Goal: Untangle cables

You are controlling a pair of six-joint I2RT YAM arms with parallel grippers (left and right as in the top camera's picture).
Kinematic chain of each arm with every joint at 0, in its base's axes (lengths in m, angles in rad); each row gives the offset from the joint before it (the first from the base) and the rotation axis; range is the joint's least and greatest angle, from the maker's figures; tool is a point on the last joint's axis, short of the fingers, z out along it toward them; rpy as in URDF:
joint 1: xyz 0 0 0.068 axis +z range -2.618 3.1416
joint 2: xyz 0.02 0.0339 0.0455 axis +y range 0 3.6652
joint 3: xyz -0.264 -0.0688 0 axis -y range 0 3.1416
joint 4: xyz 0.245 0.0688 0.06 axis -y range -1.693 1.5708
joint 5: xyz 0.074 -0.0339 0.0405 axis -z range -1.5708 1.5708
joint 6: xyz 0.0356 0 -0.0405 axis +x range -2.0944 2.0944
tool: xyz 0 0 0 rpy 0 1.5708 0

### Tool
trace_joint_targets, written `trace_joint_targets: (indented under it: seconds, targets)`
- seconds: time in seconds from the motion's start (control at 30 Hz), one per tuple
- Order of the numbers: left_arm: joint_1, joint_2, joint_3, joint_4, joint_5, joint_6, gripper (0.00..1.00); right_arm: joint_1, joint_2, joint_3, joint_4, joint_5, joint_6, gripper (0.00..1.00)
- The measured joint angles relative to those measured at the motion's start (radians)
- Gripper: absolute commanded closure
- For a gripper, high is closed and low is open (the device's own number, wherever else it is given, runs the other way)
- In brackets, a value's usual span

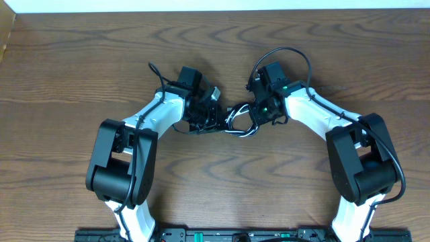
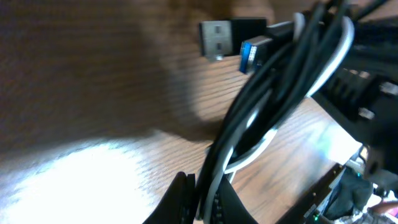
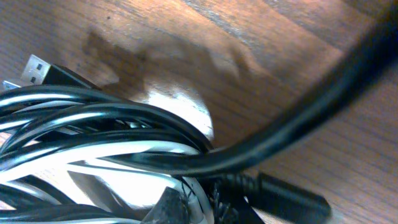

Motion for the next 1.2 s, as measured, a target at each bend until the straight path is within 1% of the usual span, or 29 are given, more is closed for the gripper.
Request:
trace_joint_targets:
  seconds: [0.27,0.5,0.63,0.73,0.8,0.83,0.87,0.93,0.97,1.1,1.2]
  targets:
    - [0.000,0.000,0.015,-0.103,-0.141,-0.083,0.93,0.019,0.000,0.000,-0.013,-0.021,0.034,0.99]
    - [-0.004,0.000,0.028,-0.150,-0.225,-0.105,0.93,0.038,0.000,0.000,-0.012,-0.020,0.044,0.99]
    - [-0.005,-0.001,0.031,-0.155,-0.249,-0.111,0.92,0.040,0.000,0.000,-0.008,-0.021,0.046,0.99]
    - [-0.005,0.000,0.030,-0.155,-0.249,-0.111,0.86,0.040,0.000,0.000,-0.008,-0.031,0.046,0.99]
    - [-0.005,0.000,0.026,-0.150,-0.248,-0.106,0.83,0.040,0.000,0.000,-0.009,-0.037,0.047,0.99]
    - [-0.004,-0.001,0.023,-0.142,-0.245,-0.103,0.83,0.039,0.000,0.000,-0.009,-0.036,0.047,0.99]
    - [-0.003,-0.001,0.019,-0.131,-0.239,-0.098,0.75,0.038,0.000,0.000,-0.009,-0.035,0.047,0.99]
    - [0.002,0.000,0.011,-0.107,-0.221,-0.089,0.67,0.031,0.000,0.000,-0.010,-0.027,0.050,0.99]
    - [0.005,0.000,0.007,-0.093,-0.214,-0.086,0.66,0.026,0.000,0.000,-0.011,-0.022,0.050,0.99]
    - [0.014,0.000,0.000,-0.040,-0.184,-0.081,0.64,0.002,0.000,0.000,-0.016,0.002,0.051,0.99]
    - [0.032,-0.001,-0.008,-0.040,-0.200,-0.084,0.63,-0.028,-0.001,0.002,-0.013,0.074,0.051,0.99]
